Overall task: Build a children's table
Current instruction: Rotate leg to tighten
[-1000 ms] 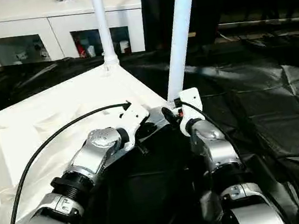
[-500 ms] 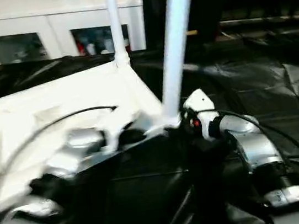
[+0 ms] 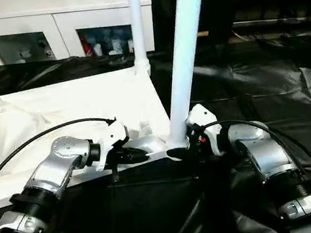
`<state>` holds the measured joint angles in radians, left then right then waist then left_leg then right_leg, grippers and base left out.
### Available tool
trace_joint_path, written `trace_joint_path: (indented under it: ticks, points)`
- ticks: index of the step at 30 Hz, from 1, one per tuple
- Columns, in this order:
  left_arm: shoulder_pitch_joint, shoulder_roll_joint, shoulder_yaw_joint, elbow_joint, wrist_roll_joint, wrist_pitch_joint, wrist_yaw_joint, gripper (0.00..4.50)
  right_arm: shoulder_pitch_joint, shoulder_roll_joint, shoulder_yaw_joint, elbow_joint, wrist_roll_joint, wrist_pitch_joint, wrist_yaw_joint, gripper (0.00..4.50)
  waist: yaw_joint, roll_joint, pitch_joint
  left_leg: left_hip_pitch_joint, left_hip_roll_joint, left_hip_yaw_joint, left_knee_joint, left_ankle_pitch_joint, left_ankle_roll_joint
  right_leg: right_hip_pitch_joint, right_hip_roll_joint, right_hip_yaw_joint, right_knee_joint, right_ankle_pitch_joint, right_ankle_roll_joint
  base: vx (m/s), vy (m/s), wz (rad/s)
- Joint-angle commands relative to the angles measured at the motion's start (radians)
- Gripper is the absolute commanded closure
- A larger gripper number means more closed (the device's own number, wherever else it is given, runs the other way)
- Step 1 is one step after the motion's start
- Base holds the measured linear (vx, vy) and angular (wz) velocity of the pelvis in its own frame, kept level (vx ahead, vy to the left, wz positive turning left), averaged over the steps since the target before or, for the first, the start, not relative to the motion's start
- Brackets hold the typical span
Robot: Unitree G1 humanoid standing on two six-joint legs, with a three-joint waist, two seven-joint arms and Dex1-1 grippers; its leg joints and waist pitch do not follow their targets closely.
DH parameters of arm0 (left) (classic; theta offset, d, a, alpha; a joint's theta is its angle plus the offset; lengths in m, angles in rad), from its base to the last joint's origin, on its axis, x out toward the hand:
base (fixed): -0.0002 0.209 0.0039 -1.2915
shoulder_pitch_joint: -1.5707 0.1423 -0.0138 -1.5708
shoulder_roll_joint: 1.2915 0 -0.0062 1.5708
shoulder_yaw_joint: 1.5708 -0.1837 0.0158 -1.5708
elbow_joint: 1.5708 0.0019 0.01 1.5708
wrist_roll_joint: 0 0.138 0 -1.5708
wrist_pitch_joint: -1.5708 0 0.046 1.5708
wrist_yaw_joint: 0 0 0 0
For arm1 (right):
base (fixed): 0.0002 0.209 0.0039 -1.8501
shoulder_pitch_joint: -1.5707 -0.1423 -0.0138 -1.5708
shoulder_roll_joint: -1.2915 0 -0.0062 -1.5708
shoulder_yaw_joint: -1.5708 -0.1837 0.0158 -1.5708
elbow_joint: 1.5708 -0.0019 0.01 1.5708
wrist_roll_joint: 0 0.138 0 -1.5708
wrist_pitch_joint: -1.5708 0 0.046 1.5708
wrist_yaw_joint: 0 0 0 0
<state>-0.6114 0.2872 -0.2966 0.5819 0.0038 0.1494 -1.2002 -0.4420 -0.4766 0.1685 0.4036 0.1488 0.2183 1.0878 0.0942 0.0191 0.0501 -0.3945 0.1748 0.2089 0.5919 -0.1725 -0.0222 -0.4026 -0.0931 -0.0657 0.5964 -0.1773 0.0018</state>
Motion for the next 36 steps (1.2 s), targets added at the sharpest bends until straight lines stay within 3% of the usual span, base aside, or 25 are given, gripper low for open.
trace_joint_path:
  ticks: [1, 6, 13, 16, 18, 20, 21, 22, 23, 24, 25, 27, 30, 34, 36]
  points:
    - [0.002, -0.002, -0.006, -0.037, -0.016, 0.003, -0.017, 4.5, -0.003, -0.001, 0.012, -0.012, 0.014, 0.014, 0.018, 1.23, 0.0, -0.017, -0.066, 0.029, 0.066, -0.029, -0.069, -0.198, 0.058, 0.042, -0.068, 0.044, -0.063, -0.2, -0.249, 0.0, 0.0, 0.0]
    - [0.004, 0.003, -0.008, -0.041, -0.019, 0.007, -0.021, 4.5, 0.0, -0.001, 0.014, -0.014, 0.011, 0.016, 0.03, 1.68, 0.001, -0.02, -0.068, 0.028, 0.064, -0.027, -0.065, -0.172, 0.072, 0.043, -0.067, 0.044, -0.059, -0.168, -0.255, 0.0, 0.0, 0.0]
    - [0.01, 0.006, -0.01, -0.047, -0.016, 0.014, -0.017, 4.5, 0.013, 0.007, 0.017, -0.008, 0.01, 0.023, 0.024, 1.77, 0.0, -0.019, -0.069, 0.028, 0.064, -0.028, -0.063, -0.167, 0.075, 0.043, -0.066, 0.043, -0.057, -0.163, -0.258, 0.0, 0.0, 0.0]
    - [-0.006, -0.03, 0.01, -0.007, 0.01, 0.024, 0.098, 4.5, 0.019, 0.057, -0.004, 0.033, 0.004, 0.033, -0.07, 1.77, -0.003, -0.017, -0.067, 0.028, 0.063, -0.028, -0.064, -0.18, 0.068, 0.042, -0.067, 0.044, -0.06, -0.173, -0.259, 0.0, 0.0, 0.0]
    - [-0.031, -0.084, 0.032, 0.046, 0.025, 0.012, 0.215, 4.5, 0.012, 0.126, -0.035, 0.068, 0.0, 0.065, -0.199, 1.78, -0.008, -0.015, -0.06, 0.035, 0.06, -0.028, -0.069, -0.243, 0.04, 0.035, -0.065, 0.044, -0.075, -0.269, -0.242, 0.0, 0.0, 0.0]
    - [-0.038, -0.099, 0.036, 0.059, 0.028, 0.01, 0.244, 4.5, 0.009, 0.145, -0.04, 0.076, -0.006, 0.07, -0.238, 1.78, -0.009, -0.018, -0.058, 0.037, 0.06, -0.035, -0.075, -0.288, 0.009, 0.039, -0.071, 0.043, -0.083, -0.366, -0.209, 0.0, 0.0, 0.0]
    - [-0.047, -0.123, 0.039, 0.077, 0.035, 0.014, 0.289, 4.5, 0.001, 0.18, -0.054, 0.096, -0.014, 0.079, -0.312, 1.78, -0.01, -0.01, -0.058, 0.039, 0.061, -0.038, -0.077, -0.304, -0.005, 0.036, -0.071, 0.043, -0.086, -0.392, -0.191, -0.051, 0.008, -0.02]
    - [-0.056, -0.145, 0.039, 0.091, 0.043, 0.02, 0.33, 4.5, -0.009, 0.211, -0.07, 0.117, -0.021, 0.08, -0.383, 1.78, -0.015, -0.011, -0.056, 0.041, 0.062, -0.037, -0.08, -0.319, -0.013, 0.031, -0.068, 0.045, -0.089, -0.397, -0.188, 0.0, 0.0, 0.0]
    - [-0.077, -0.205, 0.041, 0.123, 0.058, 0.041, 0.432, 4.5, -0.038, 0.281, -0.116, 0.174, -0.035, 0.076, -0.567, 1.78, -0.02, -0.006, -0.055, 0.044, 0.06, -0.042, -0.082, -0.346, -0.037, 0.029, -0.069, 0.043, -0.089, -0.422, -0.183, 0.0, 0.0, 0.0]
    - [-0.092, -0.248, 0.045, 0.144, 0.066, 0.056, 0.505, 4.5, -0.059, 0.326, -0.147, 0.213, -0.044, 0.072, -0.694, 1.78, -0.029, -0.011, -0.054, 0.046, 0.058, -0.044, -0.083, -0.38, -0.057, 0.027, -0.069, 0.041, -0.093, -0.454, -0.174, 0.0, 0.0, 0.0]
    - [-0.093, -0.253, 0.046, 0.145, 0.065, 0.059, 0.51, 4.5, -0.061, 0.329, -0.148, 0.216, -0.045, 0.071, -0.701, 1.78, -0.032, -0.011, -0.056, 0.048, 0.056, -0.046, -0.083, -0.391, -0.061, 0.028, -0.07, 0.039, -0.095, -0.47, -0.168, 0.0, 0.0, 0.0]
    - [-0.104, -0.295, 0.047, 0.154, 0.063, 0.078, 0.555, 4.5, -0.082, 0.357, -0.154, 0.243, -0.059, 0.056, -0.763, 1.78, -0.036, -0.007, -0.055, 0.049, 0.055, -0.045, -0.082, -0.408, -0.048, 0.024, -0.07, 0.04, -0.107, -0.471, -0.152, 0.0, 0.0, 0.0]
    - [-0.119, -0.346, 0.033, 0.174, 0.081, 0.069, 0.583, 4.5, -0.115, 0.395, -0.154, 0.282, -0.077, 0.028, -0.812, 1.78, -0.035, -0.009, -0.058, 0.047, 0.051, -0.04, -0.079, -0.387, -0.024, 0.024, -0.069, 0.042, -0.108, -0.441, -0.155, 0.0, 0.0, 0.0]
    - [-0.128, -0.343, 0.029, 0.198, 0.097, 0.043, 0.588, 4.5, -0.13, 0.406, -0.157, 0.305, -0.092, 0.003, -0.826, 1.78, -0.035, -0.007, -0.058, 0.039, 0.053, -0.041, -0.082, -0.355, -0.009, 0.031, -0.067, 0.041, -0.103, -0.408, -0.155, 0.0, 0.0, 0.0]
    - [-0.131, -0.33, 0.03, 0.211, 0.103, 0.034, 0.591, 4.5, -0.138, 0.412, -0.171, 0.315, -0.084, -0.023, -0.827, 1.22, -0.037, -0.007, -0.059, 0.038, 0.053, -0.041, -0.083, -0.362, -0.008, 0.031, -0.067, 0.041, -0.102, -0.401, -0.159, 0.0, 0.0, 0.0]
